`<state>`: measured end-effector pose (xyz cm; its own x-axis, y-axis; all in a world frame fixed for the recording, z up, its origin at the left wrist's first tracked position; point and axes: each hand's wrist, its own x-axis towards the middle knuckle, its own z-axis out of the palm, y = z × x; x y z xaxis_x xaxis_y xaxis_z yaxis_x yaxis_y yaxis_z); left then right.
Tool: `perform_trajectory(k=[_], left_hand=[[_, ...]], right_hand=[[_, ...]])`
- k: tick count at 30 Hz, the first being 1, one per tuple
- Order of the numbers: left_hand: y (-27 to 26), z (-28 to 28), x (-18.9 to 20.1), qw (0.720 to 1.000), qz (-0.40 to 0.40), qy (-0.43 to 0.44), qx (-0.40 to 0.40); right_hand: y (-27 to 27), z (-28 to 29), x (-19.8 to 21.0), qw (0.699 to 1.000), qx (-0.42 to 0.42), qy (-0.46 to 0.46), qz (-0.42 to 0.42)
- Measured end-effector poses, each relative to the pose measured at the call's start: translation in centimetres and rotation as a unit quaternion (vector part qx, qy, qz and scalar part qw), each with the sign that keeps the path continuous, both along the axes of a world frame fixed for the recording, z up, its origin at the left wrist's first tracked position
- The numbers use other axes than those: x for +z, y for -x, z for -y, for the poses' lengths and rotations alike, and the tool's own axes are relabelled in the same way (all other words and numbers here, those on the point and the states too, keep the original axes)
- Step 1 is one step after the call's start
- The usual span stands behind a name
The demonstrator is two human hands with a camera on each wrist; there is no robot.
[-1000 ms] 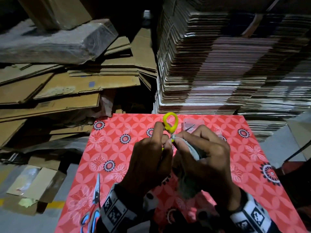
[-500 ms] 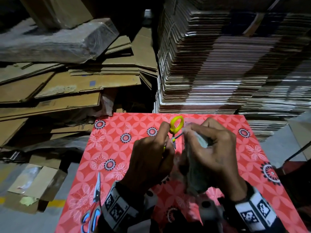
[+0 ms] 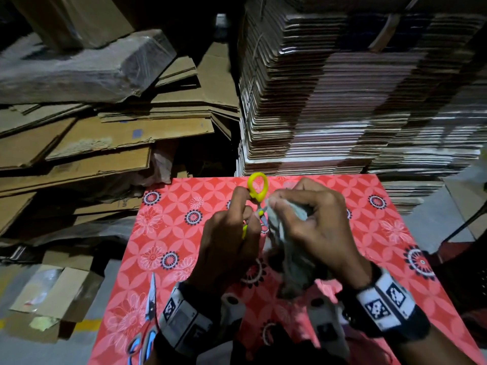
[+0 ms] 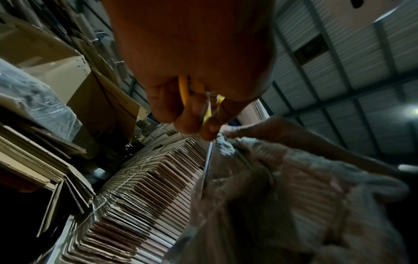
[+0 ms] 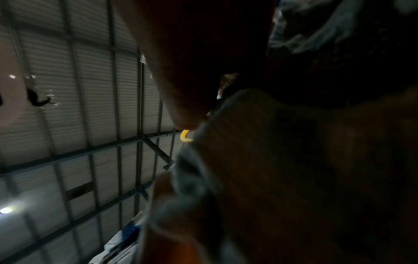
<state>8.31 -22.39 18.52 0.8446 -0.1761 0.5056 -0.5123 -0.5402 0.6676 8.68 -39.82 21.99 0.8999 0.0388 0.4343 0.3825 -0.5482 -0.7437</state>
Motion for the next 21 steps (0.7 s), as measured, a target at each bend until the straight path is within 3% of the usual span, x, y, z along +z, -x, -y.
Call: perform_trajectory(k=[3, 8, 12, 17, 21], left_hand=[[-0.3, -0.3, -0.2, 1.0, -0.001, 0.016, -0.006], [-0.5, -0.3, -0.5, 0.999, -0.01, 0.039, 0.029], [-0.6, -0.6, -0.6, 1.0, -0.007, 0.027, 0.005], [-0.6, -0.5, -0.8, 0.999, 0.001, 0.039, 0.02], [-0.5, -0.4, -0.5, 0.998, -0.034, 0.052, 0.017]], right_hand=[[-1.7, 1.1, -0.3, 0.997, -0.077, 0.015, 0.015], [0.3, -1.8, -0.3, 1.0, 0.02, -0.007, -0.003], [-1.9, 0.4, -0.5, 0.999, -0.052, -0.001, 0.007], [-0.1, -2.0, -0.9, 1.0, 0.009, -0.003, 0.011], [-3.4, 1.5, -0.9, 0.998, -0.061, -0.01, -0.028]])
